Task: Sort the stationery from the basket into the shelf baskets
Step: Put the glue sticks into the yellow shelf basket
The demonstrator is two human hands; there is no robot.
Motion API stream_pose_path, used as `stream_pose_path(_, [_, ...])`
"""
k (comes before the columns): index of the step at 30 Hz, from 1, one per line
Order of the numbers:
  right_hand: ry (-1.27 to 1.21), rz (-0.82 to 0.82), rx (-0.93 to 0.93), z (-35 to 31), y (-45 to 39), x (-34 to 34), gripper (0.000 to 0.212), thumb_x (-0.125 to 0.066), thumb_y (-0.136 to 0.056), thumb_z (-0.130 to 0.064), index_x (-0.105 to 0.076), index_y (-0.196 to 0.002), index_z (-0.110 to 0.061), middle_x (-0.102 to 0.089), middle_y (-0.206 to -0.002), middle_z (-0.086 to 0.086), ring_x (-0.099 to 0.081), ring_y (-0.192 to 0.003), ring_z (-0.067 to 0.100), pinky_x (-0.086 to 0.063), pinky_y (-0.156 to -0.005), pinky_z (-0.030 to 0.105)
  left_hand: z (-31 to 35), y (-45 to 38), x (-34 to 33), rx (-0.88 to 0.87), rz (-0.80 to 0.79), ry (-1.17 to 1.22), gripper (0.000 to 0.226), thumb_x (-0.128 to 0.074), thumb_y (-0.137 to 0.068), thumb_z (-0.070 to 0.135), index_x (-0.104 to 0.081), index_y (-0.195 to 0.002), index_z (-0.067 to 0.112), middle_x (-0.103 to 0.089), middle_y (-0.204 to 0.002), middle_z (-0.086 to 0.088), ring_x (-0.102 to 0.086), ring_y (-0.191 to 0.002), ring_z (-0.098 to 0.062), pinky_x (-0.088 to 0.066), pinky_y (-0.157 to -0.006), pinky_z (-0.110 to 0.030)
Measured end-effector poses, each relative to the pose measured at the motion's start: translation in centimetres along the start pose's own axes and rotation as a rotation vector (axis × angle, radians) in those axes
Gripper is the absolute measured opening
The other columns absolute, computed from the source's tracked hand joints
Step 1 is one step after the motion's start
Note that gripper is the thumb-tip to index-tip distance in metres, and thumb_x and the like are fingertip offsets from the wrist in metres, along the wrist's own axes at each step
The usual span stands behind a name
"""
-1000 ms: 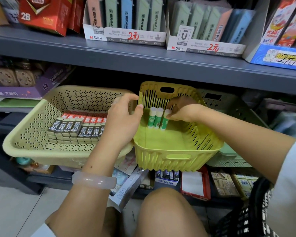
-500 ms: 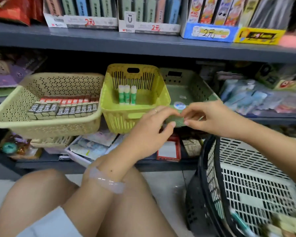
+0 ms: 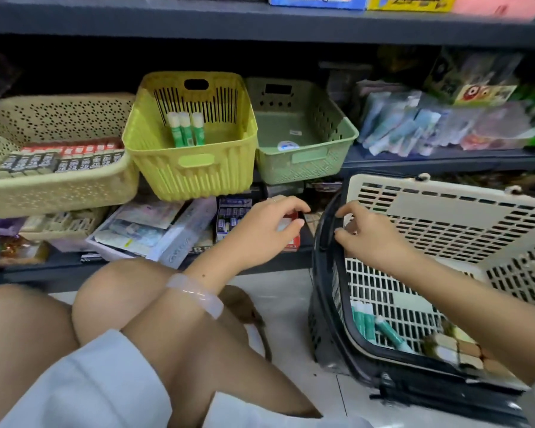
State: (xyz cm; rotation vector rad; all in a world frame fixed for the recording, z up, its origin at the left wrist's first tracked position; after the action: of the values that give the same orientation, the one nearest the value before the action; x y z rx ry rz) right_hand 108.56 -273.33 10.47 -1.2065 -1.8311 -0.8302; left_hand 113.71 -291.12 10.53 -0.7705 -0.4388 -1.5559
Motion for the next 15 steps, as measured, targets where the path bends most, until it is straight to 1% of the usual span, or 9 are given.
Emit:
stream_pose_path(3, [-0.137, -0.087, 0.007, -1.2, -0.1, -0.7, 0.027, -0.053, -0.084, -0.012, -0.051, -0.110, -0.015, -0.067, -0.087, 0.009, -0.065, -0.084, 0.028, -0.051, -0.081, 0.037, 0.7, 0.2, 0.1, -0.023, 0.066, -0.017, 0.024, -0.051, -0.092, 0.015, -0.060, -0.114, 0.015, -0.055, -0.107, 0.007, -0.048, -0.103, -0.005, -0.030, -0.078, -0.005])
stream_pose_path(5, [-0.391, -0.184, 0.000, -1.8, -0.1, -1.0, 0.021, -0.048, -0.086, -0.004, -0.051, -0.105, -0.013, -0.062, -0.086, 0.010, -0.067, -0.077, 0.027, -0.057, -0.074, 0.039, 1.3, 0.6, -0.1, -0.057, 0.115, -0.042, 0.022, -0.051, -0.091, 0.011, -0.062, -0.111, 0.012, -0.057, -0.111, 0.002, -0.047, -0.103, -0.005, -0.029, -0.084, -0.003])
stream_pose_path(6, [-0.470, -0.203, -0.001, -1.6, -0.3, -1.0, 0.018, -0.046, -0.087, -0.002, -0.050, -0.098, -0.016, -0.060, -0.088, 0.010, -0.067, -0.073, 0.025, -0.059, -0.068, 0.036, 1.7, 0.7, -0.4, -0.067, 0.129, -0.052, 0.022, -0.051, -0.090, 0.011, -0.062, -0.110, 0.012, -0.056, -0.113, 0.001, -0.048, -0.106, -0.008, -0.031, -0.088, -0.008])
stream_pose_path(7, [-0.462, -0.201, 0.013, -1.3, -0.6, -1.1, 0.018, -0.046, -0.088, -0.003, -0.049, -0.090, -0.021, -0.060, -0.090, 0.010, -0.067, -0.070, 0.022, -0.059, -0.064, 0.034, 2.1, 0.9, -0.7, -0.072, 0.128, -0.056, 0.022, -0.051, -0.090, 0.011, -0.062, -0.109, 0.013, -0.056, -0.115, 0.001, -0.048, -0.109, -0.011, -0.031, -0.092, -0.014])
stream_pose_path(9, [-0.286, -0.195, 0.041, 0.5, -1.2, -1.6, 0.015, -0.047, -0.088, -0.008, -0.048, -0.085, -0.023, -0.064, -0.089, 0.011, -0.068, -0.066, 0.022, -0.059, -0.062, 0.038, 2.8, 1.1, -1.7, -0.107, 0.074, -0.058, 0.022, -0.051, -0.091, 0.012, -0.062, -0.110, 0.012, -0.055, -0.115, 0.000, -0.047, -0.110, -0.014, -0.031, -0.092, -0.019])
stream_pose_path(10, [-0.152, -0.245, 0.033, 1.6, -1.3, -2.2, 0.008, -0.048, -0.089, -0.013, -0.050, -0.091, -0.020, -0.064, -0.090, 0.012, -0.068, -0.065, 0.024, -0.059, -0.063, 0.041, 3.0, 1.0, -2.3, -0.133, 0.029, -0.066, 0.022, -0.050, -0.091, 0.013, -0.061, -0.111, 0.011, -0.056, -0.115, 0.000, -0.047, -0.110, -0.014, -0.031, -0.091, -0.019])
stream_pose_path(11, [-0.025, -0.335, -0.005, 2.8, -1.3, -3.0, 0.012, -0.049, -0.090, -0.018, -0.051, -0.102, -0.016, -0.064, -0.092, 0.013, -0.068, -0.065, 0.024, -0.058, -0.064, 0.041, 3.2, 1.0, -3.0, -0.148, -0.025, -0.078, 0.023, -0.049, -0.093, 0.014, -0.061, -0.112, 0.012, -0.056, -0.115, 0.000, -0.048, -0.110, -0.014, -0.033, -0.092, -0.021])
stream_pose_path(13, [0.138, -0.573, -0.160, 5.4, -0.7, -5.6, 0.040, -0.050, -0.092, -0.030, -0.042, -0.125, -0.009, -0.059, -0.108, 0.015, -0.064, -0.068, 0.020, -0.058, -0.064, 0.035, 3.1, 0.9, -4.3, -0.127, -0.137, -0.100, 0.024, -0.046, -0.095, 0.017, -0.059, -0.115, 0.014, -0.056, -0.117, 0.000, -0.049, -0.112, -0.016, -0.036, -0.095, -0.029])
stream_pose_path(15, [0.185, -0.720, -0.278, 7.1, 0.1, -8.2, 0.064, -0.054, -0.090, -0.038, -0.028, -0.140, -0.006, -0.048, -0.131, 0.019, -0.056, -0.066, 0.016, -0.054, -0.059, 0.028, 2.7, 0.8, -5.2, -0.080, -0.224, -0.143, 0.025, -0.044, -0.096, 0.020, -0.057, -0.117, 0.015, -0.057, -0.118, -0.001, -0.051, -0.110, -0.019, -0.041, -0.093, -0.036])
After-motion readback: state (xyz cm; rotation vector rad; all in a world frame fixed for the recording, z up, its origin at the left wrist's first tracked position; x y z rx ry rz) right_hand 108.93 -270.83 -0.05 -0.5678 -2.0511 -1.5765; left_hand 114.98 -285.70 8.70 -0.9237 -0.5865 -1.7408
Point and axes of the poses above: each hand's wrist, its own y-axis away from the middle knuckle, its own x-axis out of the back of the hand, z = x × y, the point moved 1 cm from there along -y, towards the middle knuckle
